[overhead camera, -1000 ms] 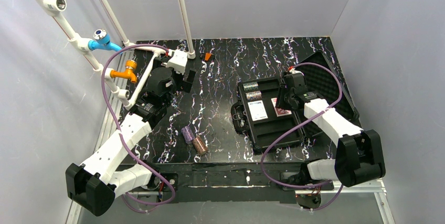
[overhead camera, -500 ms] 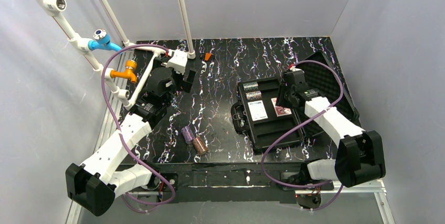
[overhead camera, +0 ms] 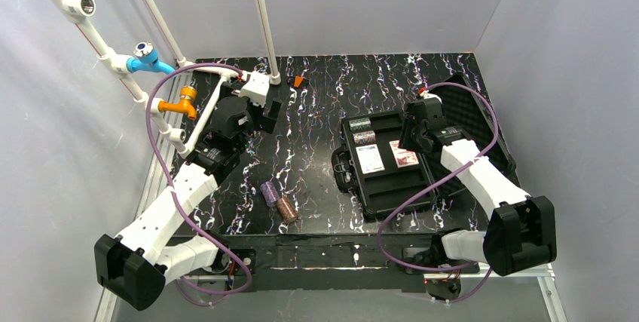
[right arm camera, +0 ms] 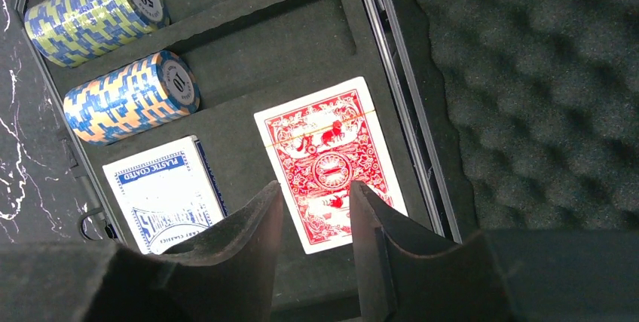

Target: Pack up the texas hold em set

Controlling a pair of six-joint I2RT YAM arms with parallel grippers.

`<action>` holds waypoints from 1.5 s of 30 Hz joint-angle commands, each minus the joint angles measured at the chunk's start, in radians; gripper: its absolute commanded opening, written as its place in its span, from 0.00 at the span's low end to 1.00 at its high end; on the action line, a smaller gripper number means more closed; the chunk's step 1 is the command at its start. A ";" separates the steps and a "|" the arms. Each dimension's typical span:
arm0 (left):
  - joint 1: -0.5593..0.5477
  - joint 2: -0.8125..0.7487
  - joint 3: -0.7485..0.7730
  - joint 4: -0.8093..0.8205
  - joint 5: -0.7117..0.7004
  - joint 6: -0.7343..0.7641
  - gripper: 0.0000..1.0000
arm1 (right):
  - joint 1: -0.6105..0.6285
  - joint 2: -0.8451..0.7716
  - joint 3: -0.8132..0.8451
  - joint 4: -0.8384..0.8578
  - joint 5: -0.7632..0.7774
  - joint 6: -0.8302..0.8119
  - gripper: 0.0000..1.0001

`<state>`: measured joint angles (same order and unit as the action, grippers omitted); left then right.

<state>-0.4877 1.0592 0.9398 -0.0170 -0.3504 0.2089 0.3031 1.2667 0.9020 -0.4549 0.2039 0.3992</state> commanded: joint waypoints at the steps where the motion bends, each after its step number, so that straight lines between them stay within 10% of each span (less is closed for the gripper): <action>1: -0.004 -0.006 0.030 -0.003 0.005 0.000 0.99 | 0.002 -0.021 0.017 0.002 0.014 0.021 0.46; 15: -0.004 0.001 0.021 0.012 -0.022 0.022 0.99 | 0.002 0.088 -0.084 0.056 -0.066 0.027 0.49; 27: -0.004 0.000 0.017 0.011 -0.032 0.028 0.99 | 0.028 0.009 -0.020 -0.017 -0.105 -0.010 0.73; 45: -0.003 0.001 0.014 0.041 -0.092 0.029 0.99 | 0.347 -0.028 0.073 0.034 -0.194 -0.077 0.76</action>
<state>-0.4877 1.0668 0.9398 -0.0006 -0.4095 0.2321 0.5926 1.2510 0.9291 -0.4641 0.0540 0.3481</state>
